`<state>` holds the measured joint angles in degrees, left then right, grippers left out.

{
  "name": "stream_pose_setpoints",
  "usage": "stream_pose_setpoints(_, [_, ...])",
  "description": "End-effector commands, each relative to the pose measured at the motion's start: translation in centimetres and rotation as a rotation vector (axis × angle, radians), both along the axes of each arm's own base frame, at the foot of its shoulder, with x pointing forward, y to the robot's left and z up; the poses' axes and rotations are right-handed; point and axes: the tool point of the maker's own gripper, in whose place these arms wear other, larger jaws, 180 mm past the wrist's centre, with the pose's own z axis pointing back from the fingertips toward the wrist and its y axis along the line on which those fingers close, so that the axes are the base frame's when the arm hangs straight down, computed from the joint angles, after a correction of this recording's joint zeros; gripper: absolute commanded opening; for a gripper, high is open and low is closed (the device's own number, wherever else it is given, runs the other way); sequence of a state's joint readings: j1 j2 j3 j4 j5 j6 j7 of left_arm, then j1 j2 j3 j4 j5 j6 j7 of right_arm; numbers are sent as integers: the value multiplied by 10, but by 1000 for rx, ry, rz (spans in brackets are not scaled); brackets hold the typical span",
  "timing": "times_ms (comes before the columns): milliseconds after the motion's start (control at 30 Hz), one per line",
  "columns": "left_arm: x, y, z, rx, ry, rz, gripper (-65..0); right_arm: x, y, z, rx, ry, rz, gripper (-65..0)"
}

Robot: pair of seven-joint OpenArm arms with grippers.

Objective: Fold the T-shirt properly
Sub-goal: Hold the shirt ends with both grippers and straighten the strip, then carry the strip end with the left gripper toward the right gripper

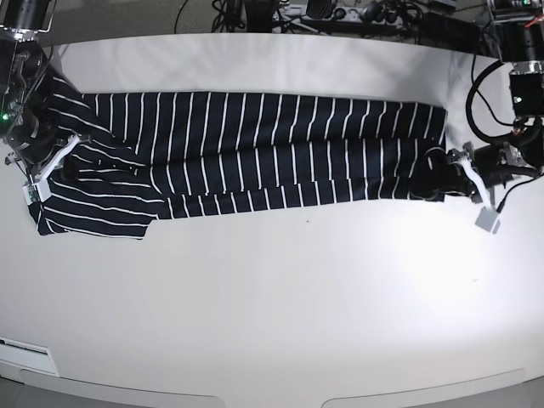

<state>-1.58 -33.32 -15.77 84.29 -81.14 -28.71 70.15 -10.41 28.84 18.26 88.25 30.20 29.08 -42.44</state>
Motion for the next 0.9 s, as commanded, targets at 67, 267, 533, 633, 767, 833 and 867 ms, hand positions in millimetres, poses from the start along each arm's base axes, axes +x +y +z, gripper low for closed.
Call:
stream_pose_setpoints(67, [5,-3,19,-43,-42,-19,-650,1,-7,4,-23,12,-3,-650])
stream_pose_setpoints(267, [3,-32,13,-172,-41,1,-650,2,-4,5,-7,6,-4,-650])
stream_pose_setpoints(533, [5,-92,10,-396,-48,23,-650,2,-2,5,3,5,4,-650])
stream_pose_setpoints(633, [5,-116,12,-479,-49,23,-650,1,0,5,4,6,15,-650])
stream_pose_setpoints(767, [6,-150,19,-579,-57,4,-650,1,0,5,5,5,14,-650])
stream_pose_setpoints(833, [5,-171,25,-618,-70,-32,-650,1,0,5,4,5,14,-650])
stream_pose_setpoints(867, [4,-182,29,-634,-82,-55,-650,1,0,5,4,5,14,-650])
